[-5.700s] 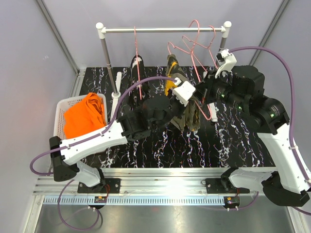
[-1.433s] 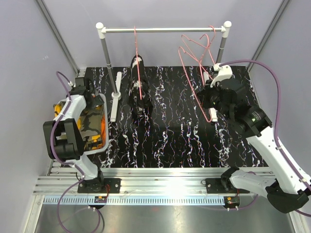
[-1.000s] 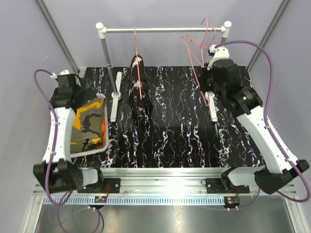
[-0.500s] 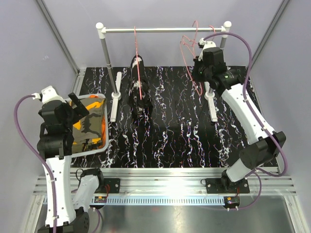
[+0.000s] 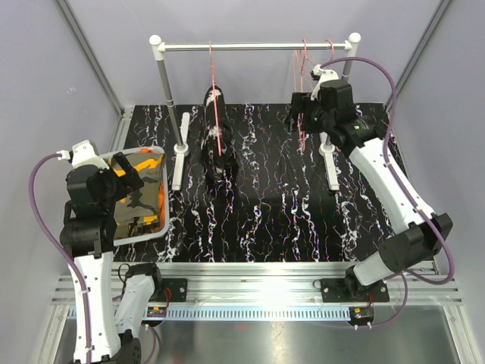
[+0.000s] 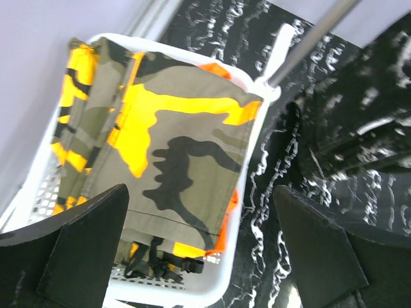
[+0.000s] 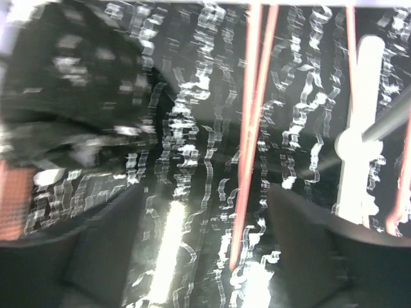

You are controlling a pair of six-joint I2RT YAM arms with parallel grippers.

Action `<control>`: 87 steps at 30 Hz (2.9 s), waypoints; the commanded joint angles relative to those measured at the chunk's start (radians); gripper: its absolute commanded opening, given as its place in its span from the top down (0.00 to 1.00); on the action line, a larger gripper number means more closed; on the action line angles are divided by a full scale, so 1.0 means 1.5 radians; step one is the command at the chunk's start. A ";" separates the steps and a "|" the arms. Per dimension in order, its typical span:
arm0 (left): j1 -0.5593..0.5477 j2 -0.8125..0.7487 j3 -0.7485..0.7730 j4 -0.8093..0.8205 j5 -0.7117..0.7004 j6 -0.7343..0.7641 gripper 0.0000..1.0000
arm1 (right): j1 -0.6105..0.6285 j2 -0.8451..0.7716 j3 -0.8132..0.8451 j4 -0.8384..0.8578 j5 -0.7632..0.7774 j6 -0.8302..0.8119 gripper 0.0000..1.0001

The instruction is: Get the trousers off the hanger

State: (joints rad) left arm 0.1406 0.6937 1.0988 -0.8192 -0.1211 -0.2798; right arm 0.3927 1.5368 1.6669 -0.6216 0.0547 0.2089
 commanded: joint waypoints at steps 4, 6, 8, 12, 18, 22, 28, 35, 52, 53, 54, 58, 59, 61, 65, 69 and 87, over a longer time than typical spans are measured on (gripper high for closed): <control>0.002 -0.014 0.017 -0.002 0.121 -0.015 0.01 | -0.001 -0.098 0.016 0.019 -0.120 0.043 0.00; 0.003 -0.023 0.009 -0.004 0.150 -0.025 0.01 | -0.001 -0.097 0.018 0.025 -0.163 0.067 0.01; 0.002 -0.034 0.000 -0.008 0.167 -0.033 0.01 | 0.012 -0.085 0.030 0.032 -0.178 0.096 0.00; 0.003 -0.048 -0.010 -0.007 0.180 -0.032 0.01 | 0.086 -0.044 0.074 0.032 -0.145 0.098 0.01; 0.003 -0.056 -0.020 -0.012 0.185 -0.022 0.01 | 0.177 0.054 0.188 0.006 -0.052 0.105 0.00; 0.002 -0.056 -0.026 -0.013 0.194 -0.013 0.01 | 0.232 0.134 0.262 -0.022 0.039 0.115 0.00; 0.002 -0.053 -0.024 -0.023 0.210 -0.002 0.01 | 0.280 0.255 0.389 -0.075 0.165 0.131 0.01; -0.006 -0.045 -0.026 -0.023 0.231 0.007 0.01 | 0.291 0.385 0.528 -0.138 0.235 0.110 0.17; -0.029 -0.040 -0.038 -0.022 0.223 0.018 0.01 | 0.282 0.389 0.472 -0.059 0.237 0.062 0.89; -0.030 -0.039 -0.038 -0.021 0.224 0.018 0.01 | 0.282 0.387 0.472 -0.057 0.235 0.060 0.90; -0.031 -0.039 -0.039 -0.021 0.223 0.018 0.01 | 0.282 0.384 0.471 -0.054 0.235 0.058 0.91; -0.033 -0.037 -0.040 -0.022 0.227 0.019 0.01 | 0.283 0.365 0.476 -0.043 0.233 0.044 0.94; -0.033 -0.036 -0.040 -0.023 0.227 0.019 0.01 | 0.282 0.362 0.477 -0.043 0.236 0.042 0.98; -0.033 -0.035 -0.038 -0.022 0.230 0.018 0.01 | 0.282 0.357 0.487 -0.042 0.239 0.032 1.00; -0.035 -0.026 -0.031 -0.026 0.236 0.016 0.01 | 0.282 0.348 0.508 -0.046 0.248 0.014 1.00; -0.038 -0.011 -0.023 -0.023 0.239 0.014 0.01 | 0.282 0.327 0.514 -0.041 0.251 0.000 1.00; -0.250 0.103 0.024 0.117 0.140 -0.083 0.01 | 0.282 0.233 0.512 -0.010 0.225 -0.015 1.00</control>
State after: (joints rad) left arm -0.1368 0.8108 1.0817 -0.7715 0.1802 -0.3496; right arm 0.8219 2.0350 2.3634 -0.8139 0.3904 0.1944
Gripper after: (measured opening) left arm 0.987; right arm 0.055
